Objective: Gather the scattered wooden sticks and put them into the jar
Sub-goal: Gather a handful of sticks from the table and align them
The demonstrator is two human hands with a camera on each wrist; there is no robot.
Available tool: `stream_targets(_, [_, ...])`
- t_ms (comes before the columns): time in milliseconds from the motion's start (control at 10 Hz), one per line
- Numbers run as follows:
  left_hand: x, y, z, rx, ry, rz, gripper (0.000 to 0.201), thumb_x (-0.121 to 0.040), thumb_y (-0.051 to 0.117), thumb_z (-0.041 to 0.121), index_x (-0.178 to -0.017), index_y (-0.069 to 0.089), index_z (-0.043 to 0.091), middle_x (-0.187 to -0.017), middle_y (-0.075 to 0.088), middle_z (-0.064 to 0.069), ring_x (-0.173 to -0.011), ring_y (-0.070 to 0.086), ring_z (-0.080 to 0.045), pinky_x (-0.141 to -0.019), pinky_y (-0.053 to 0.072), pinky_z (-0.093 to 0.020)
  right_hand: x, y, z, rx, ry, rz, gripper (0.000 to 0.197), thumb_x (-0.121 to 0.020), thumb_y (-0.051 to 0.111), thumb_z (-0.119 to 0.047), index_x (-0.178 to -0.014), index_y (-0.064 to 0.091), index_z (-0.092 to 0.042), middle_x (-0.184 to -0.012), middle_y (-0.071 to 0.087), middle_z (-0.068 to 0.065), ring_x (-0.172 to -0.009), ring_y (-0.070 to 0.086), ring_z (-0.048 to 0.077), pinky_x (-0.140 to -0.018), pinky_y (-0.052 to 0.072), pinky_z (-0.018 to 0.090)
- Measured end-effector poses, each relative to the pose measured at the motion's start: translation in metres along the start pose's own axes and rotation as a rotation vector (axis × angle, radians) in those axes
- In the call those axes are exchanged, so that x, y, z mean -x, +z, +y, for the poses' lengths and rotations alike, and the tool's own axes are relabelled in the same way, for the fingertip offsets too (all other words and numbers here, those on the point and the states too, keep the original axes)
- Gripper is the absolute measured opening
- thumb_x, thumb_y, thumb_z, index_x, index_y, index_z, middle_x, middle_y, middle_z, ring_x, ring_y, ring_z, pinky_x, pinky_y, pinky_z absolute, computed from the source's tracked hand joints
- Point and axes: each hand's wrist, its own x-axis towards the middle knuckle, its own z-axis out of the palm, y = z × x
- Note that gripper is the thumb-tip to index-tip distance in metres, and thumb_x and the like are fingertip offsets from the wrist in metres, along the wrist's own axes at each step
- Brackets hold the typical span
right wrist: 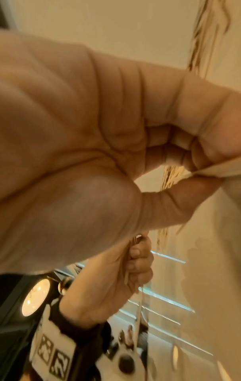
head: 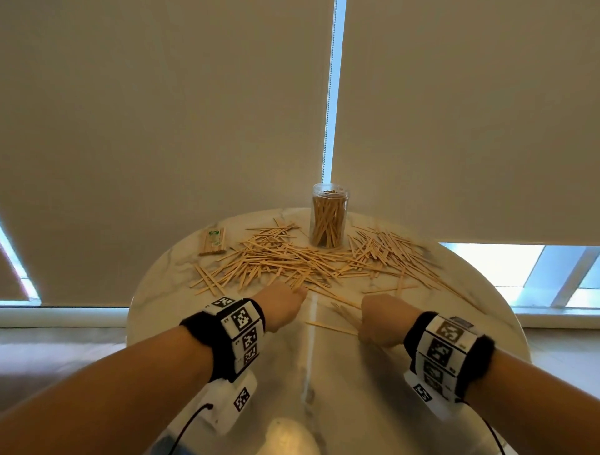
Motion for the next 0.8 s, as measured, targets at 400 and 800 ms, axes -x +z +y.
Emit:
stream_targets(400, [-0.015, 0.014, 0.026, 0.52, 0.124, 0.093, 0.047, -0.105, 0.036, 0.046, -0.099, 0.066, 0.01, -0.086, 0.064, -0.008, -0.071, 0.056, -0.019, -0.066, 0.048, -0.035, -0.006, -0.025, -0.022, -0.984, -0.357, 0.073, 0.01, -0.09, 0.069, -0.009, -0.097, 0.074, -0.004, -0.087, 0.076, 0.01, -0.078, 0.073, 0.018, -0.079, 0.063, 0.035])
stream_targets(800, [-0.048, -0.123, -0.053, -0.425, -0.075, 0.391, 0.04, -0.1, 0.054, 0.044, -0.101, 0.059, 0.004, -0.091, 0.064, -0.011, -0.086, 0.062, -0.029, -0.069, 0.042, -0.03, -0.03, -0.007, -0.005, 0.008, -0.143, 0.032, 0.052, -0.079, 0.077, -0.053, -0.115, 0.068, -0.015, -0.117, 0.061, 0.005, -0.103, 0.058, 0.022, -0.093, 0.052, 0.038])
